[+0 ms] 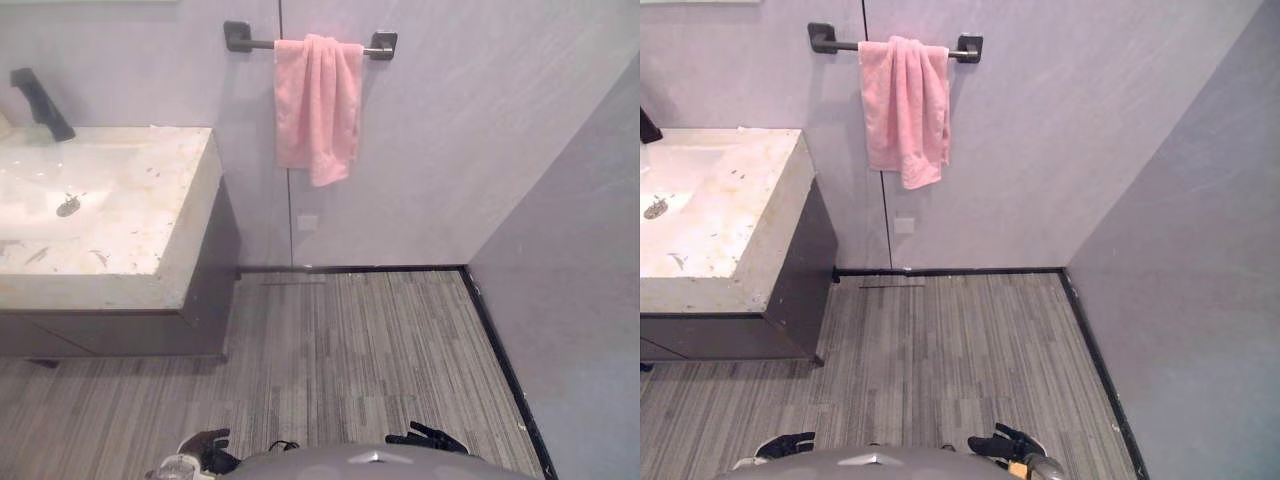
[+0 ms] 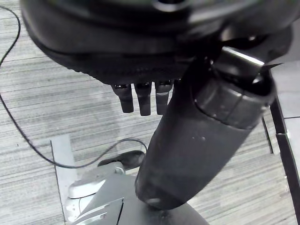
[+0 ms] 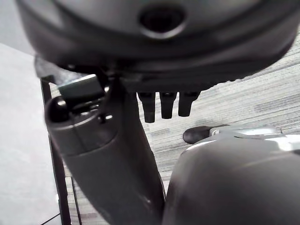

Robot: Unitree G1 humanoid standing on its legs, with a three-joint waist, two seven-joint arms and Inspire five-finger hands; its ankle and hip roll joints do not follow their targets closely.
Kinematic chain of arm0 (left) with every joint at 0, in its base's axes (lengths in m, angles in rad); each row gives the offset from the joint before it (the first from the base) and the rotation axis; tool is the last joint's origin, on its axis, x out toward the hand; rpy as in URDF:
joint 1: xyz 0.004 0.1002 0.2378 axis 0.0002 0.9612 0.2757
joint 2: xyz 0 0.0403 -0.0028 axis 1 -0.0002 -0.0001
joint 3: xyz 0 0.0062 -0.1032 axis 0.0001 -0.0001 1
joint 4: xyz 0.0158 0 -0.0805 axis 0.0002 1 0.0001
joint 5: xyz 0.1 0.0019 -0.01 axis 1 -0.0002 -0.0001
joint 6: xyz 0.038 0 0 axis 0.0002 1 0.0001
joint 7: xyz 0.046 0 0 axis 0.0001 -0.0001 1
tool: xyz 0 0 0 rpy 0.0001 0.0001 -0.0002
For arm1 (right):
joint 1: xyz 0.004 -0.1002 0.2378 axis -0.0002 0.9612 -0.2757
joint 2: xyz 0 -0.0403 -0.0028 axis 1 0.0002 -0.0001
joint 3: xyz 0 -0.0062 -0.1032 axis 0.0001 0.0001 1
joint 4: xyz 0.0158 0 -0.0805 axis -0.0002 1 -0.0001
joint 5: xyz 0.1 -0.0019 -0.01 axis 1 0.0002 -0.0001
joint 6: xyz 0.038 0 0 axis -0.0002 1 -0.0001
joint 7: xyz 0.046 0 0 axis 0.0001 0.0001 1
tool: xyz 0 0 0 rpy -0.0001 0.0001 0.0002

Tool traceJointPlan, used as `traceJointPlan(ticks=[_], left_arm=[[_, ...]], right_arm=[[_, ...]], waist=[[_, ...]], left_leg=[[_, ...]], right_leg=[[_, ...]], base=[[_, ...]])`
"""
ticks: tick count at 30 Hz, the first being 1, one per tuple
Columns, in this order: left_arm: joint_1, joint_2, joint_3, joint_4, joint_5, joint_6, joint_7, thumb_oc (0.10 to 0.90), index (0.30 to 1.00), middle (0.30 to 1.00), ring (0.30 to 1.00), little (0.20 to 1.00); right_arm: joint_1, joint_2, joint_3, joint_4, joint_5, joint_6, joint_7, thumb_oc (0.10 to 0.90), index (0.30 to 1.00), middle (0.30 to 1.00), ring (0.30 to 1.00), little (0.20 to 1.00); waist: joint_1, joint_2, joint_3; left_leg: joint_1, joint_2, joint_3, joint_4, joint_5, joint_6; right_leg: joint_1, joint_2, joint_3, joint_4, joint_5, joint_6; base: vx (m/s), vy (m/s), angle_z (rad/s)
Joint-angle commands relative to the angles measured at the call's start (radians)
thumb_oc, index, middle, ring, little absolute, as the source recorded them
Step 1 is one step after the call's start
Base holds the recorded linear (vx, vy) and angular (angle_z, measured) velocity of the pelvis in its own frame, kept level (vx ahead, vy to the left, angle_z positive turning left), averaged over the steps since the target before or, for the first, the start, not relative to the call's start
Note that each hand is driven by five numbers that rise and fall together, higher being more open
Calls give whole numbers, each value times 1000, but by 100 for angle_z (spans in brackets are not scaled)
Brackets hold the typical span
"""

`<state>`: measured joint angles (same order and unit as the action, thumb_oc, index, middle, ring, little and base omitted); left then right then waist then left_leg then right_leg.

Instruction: Organize the bathroom.

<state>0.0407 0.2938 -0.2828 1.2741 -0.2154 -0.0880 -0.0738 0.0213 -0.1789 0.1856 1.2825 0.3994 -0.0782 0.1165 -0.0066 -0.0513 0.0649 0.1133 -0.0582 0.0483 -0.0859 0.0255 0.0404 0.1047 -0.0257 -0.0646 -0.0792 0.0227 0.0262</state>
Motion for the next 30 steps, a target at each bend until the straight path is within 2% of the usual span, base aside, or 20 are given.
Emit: traceJointPlan(ticks=[1,4,5,6,9,10,11,12,13,14,16,19,22,23,26,29,30], left_arm=[[-97,-109,-53,-26,69,-76,-17,800,900,900,900,900],[-133,-95,-76,-41,53,-82,49,800,900,900,900,900],[-138,-94,-77,-43,46,-83,53,800,900,900,900,900],[-162,-90,-87,-53,-2,-83,62,800,900,900,900,900],[-177,-95,-95,-69,-52,-78,43,800,900,900,900,900],[-181,-107,-98,-94,-106,-59,14,800,900,900,900,900],[-180,-109,-98,-98,-114,-58,10,800,900,900,900,900],[-172,-111,-98,-133,-123,-52,5,800,900,900,900,900],[-169,-111,-100,-148,-123,-54,-1,800,900,900,900,900],[-168,-109,-108,-166,-132,-50,-14,800,900,900,900,900],[-157,-95,-128,-215,-137,-42,-37,800,900,900,900,900],[-135,-75,-128,-284,-137,-15,-58,800,900,900,900,900],[-121,-79,-127,-303,-145,-22,-64,800,900,900,900,900],[-112,-86,-124,-316,-141,-18,-55,800,900,900,900,900],[-98,-90,-117,-336,-135,-31,-45,800,900,900,900,900],[-97,-87,-112,-369,-145,-51,-48,800,900,900,900,900],[-100,-86,-113,-378,-155,-47,-47,800,900,900,900,900]], right_arm=[[-81,-10,28,-28,-18,-84,21,800,900,900,900,900],[-109,-7,47,-74,-6,-125,6,800,900,900,900,900],[-111,-7,48,-84,-6,-131,5,800,900,900,900,900],[-117,-9,60,-117,6,-154,0,800,900,900,900,900],[-122,-16,65,-154,32,-171,-5,800,900,900,900,900],[-126,-15,71,-175,42,-170,-11,800,900,900,900,900],[-126,-15,72,-177,43,-171,-11,800,900,900,900,900],[-127,-15,75,-185,38,-171,-10,800,900,900,900,900],[-126,-16,77,-189,28,-169,-8,800,900,900,900,900],[-127,-19,79,-191,26,-170,-5,800,900,900,900,900],[-124,-28,74,-190,34,-167,13,800,900,900,900,900],[-121,-30,83,-199,13,-134,9,800,900,900,900,900],[-115,-31,86,-197,36,-125,6,800,900,900,900,900],[-109,-26,81,-188,32,-122,2,800,900,900,900,900],[-89,-21,87,-186,9,-110,-2,800,900,900,900,900],[-68,-33,101,-198,-13,-101,1,800,900,900,900,900],[-66,-37,103,-199,-13,-103,0,800,900,900,900,900]], waist=[[-14,23,19],[-27,25,50],[-28,25,54],[-34,35,79],[-42,38,94],[-47,25,94],[-49,24,94],[-53,13,91],[-57,10,91],[-63,-2,90],[-77,-4,96],[-74,-4,95],[-75,2,75],[-75,6,57],[-67,10,38],[-59,9,33],[-57,4,35]], left_leg=[[-16,7,18,44,-61,21],[-16,3,13,56,-68,39],[-15,2,13,57,-69,41],[-7,8,4,59,-73,42],[11,7,-12,56,-77,38],[29,-2,-24,47,-83,31],[33,-2,-27,45,-84,30],[47,-7,-35,46,-97,22],[56,-8,-39,45,-106,19],[66,-19,-43,41,-116,17],[101,-24,-65,35,-140,21],[156,-18,-105,42,-179,34],[177,-2,-113,46,-192,26],[186,13,-111,54,-202,13],[150,47,-85,135,-147,-26],[64,76,-73,343,-36,-68],[38,80,-64,397,-18,-72]], right_leg=[[-75,-38,-43,145,-18,51],[-176,-79,-41,323,46,86],[-190,-87,-41,347,58,91],[-261,-110,-29,477,133,98],[-294,-107,-16,517,155,99],[-303,-124,-37,435,169,103],[-301,-125,-41,423,169,103],[-295,-124,-59,315,154,105],[-293,-118,-68,266,152,107],[-313,-114,-79,198,168,119],[-346,-94,-109,92,206,132],[-349,-90,-117,144,220,111],[-324,-78,-118,134,200,89],[-300,-71,-122,117,186,75],[-247,-59,-132,79,160,52],[-206,-38,-135,63,118,13],[-196,-38,-131,63,110,6]], base=[[16,74,-5],[-3,73,-12],[1,54,-13],[36,45,-8],[121,6,7],[251,-42,24],[353,-118,25],[284,-123,14],[362,-173,12],[357,-163,0],[419,-190,5],[377,-223,45],[247,-168,43],[218,-180,52],[160,-176,38],[95,-172,-7],[75,-181,-18]])
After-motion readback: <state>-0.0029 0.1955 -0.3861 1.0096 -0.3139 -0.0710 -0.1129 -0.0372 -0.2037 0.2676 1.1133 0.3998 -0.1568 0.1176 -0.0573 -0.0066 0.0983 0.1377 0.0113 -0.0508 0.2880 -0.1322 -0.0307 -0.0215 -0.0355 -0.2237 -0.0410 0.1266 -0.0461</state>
